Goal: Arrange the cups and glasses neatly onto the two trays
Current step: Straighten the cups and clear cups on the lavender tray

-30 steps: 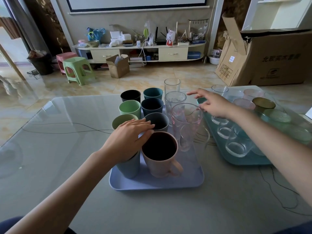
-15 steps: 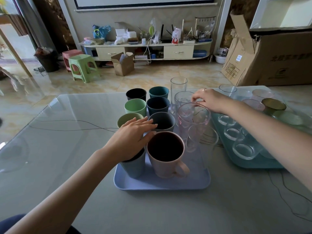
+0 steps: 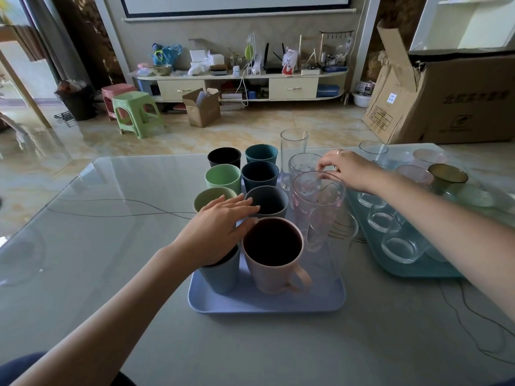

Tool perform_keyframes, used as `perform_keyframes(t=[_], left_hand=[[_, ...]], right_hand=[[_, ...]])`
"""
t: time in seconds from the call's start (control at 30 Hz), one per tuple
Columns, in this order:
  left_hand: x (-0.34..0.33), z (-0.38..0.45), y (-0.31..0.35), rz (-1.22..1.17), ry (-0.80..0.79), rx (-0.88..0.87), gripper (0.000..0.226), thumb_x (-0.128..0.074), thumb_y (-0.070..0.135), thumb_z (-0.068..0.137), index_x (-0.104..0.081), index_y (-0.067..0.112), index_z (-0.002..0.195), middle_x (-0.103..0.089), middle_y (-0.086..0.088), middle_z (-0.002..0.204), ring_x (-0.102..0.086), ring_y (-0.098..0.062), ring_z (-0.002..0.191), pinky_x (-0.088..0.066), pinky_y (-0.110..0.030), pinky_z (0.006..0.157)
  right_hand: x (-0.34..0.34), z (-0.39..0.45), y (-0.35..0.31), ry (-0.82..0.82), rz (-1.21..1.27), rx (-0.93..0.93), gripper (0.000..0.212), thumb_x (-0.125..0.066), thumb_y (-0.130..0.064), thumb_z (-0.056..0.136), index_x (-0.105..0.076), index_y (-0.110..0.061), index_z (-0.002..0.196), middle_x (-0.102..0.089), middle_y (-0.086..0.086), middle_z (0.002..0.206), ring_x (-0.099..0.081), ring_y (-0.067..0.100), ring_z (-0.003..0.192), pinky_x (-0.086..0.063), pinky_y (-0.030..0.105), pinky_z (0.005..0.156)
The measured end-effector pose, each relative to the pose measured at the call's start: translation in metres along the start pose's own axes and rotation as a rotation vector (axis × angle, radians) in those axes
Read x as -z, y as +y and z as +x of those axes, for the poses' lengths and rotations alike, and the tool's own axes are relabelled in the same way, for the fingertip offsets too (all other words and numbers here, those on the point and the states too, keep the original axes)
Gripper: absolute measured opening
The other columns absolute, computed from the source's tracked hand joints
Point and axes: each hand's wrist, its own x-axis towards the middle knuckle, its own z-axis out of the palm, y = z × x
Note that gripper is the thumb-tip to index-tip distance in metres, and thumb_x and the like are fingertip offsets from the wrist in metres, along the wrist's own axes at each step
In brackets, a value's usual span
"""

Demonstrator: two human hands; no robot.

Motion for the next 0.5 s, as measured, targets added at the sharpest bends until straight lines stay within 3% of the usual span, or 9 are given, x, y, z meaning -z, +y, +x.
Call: perform_keyframes(t=[0.07, 0.13, 0.23, 0.33, 0.4, 0.5], left_hand=[[0.0, 0.0, 0.0, 0.0, -0.002, 0.0, 0.041, -0.037, 0.038, 0.098, -0.044, 0.031, 0.138, -0.033, 0.008, 0.15, -0.02, -0.006, 0.143, -0.013, -0.032, 0.119], [-0.001, 0.001, -0.001, 0.0, -0.002, 0.0, 0.041, -0.037, 0.038, 0.098, -0.043, 0.031, 0.138, -0.033, 0.009, 0.15, -0.02, -0.006, 0.143, -0.014, -0.033, 0.119], [-0.003, 0.002, -0.003, -0.04, 0.02, 0.01, 0.042, -0.036, 0.044, 0.097, -0.046, 0.032, 0.136, -0.036, 0.009, 0.149, -0.023, -0.007, 0.142, -0.02, -0.037, 0.118], [-0.001, 0.003, -0.004, -0.061, 0.053, 0.016, 0.052, -0.029, 0.048, 0.089, -0.049, 0.031, 0.134, -0.039, 0.008, 0.147, -0.026, -0.008, 0.141, -0.022, -0.037, 0.117], [0.002, 0.003, -0.005, -0.02, 0.07, 0.021, 0.053, -0.027, 0.048, 0.089, -0.049, 0.031, 0.134, -0.038, 0.007, 0.148, -0.026, -0.01, 0.142, -0.021, -0.036, 0.118], [0.006, 0.003, -0.011, 0.079, 0.125, 0.048, 0.052, -0.025, 0.046, 0.091, -0.048, 0.03, 0.135, -0.038, 0.006, 0.148, -0.026, -0.012, 0.142, -0.018, -0.033, 0.116]], right_hand=[[0.001, 0.001, 0.001, -0.031, -0.014, -0.014, 0.021, -0.059, -0.022, 0.091, -0.063, -0.021, 0.111, -0.057, 0.006, 0.125, -0.048, 0.016, 0.094, -0.037, 0.031, 0.083], [0.005, 0.001, 0.003, -0.094, 0.014, -0.045, 0.043, -0.055, -0.006, 0.092, -0.053, -0.033, 0.125, -0.052, 0.004, 0.133, -0.052, 0.017, 0.098, -0.04, 0.03, 0.08], [0.015, 0.005, 0.005, -0.091, 0.091, -0.119, 0.081, -0.042, 0.013, 0.089, -0.029, -0.051, 0.138, -0.048, 0.004, 0.135, -0.061, 0.014, 0.088, -0.041, 0.017, 0.056], [0.026, 0.02, 0.005, -0.003, 0.066, -0.116, 0.086, -0.039, 0.015, 0.089, -0.025, -0.052, 0.139, -0.046, 0.008, 0.137, -0.053, 0.006, 0.076, -0.037, 0.01, 0.039], [0.028, 0.035, 0.002, 0.023, 0.032, -0.101, 0.08, -0.036, 0.013, 0.091, -0.028, -0.05, 0.14, -0.047, 0.01, 0.136, -0.054, 0.011, 0.079, -0.039, 0.012, 0.042], [0.024, 0.057, -0.005, 0.03, -0.022, -0.09, 0.069, -0.034, 0.008, 0.093, -0.036, -0.046, 0.136, -0.05, 0.011, 0.132, -0.054, 0.012, 0.085, -0.054, 0.033, 0.068]])
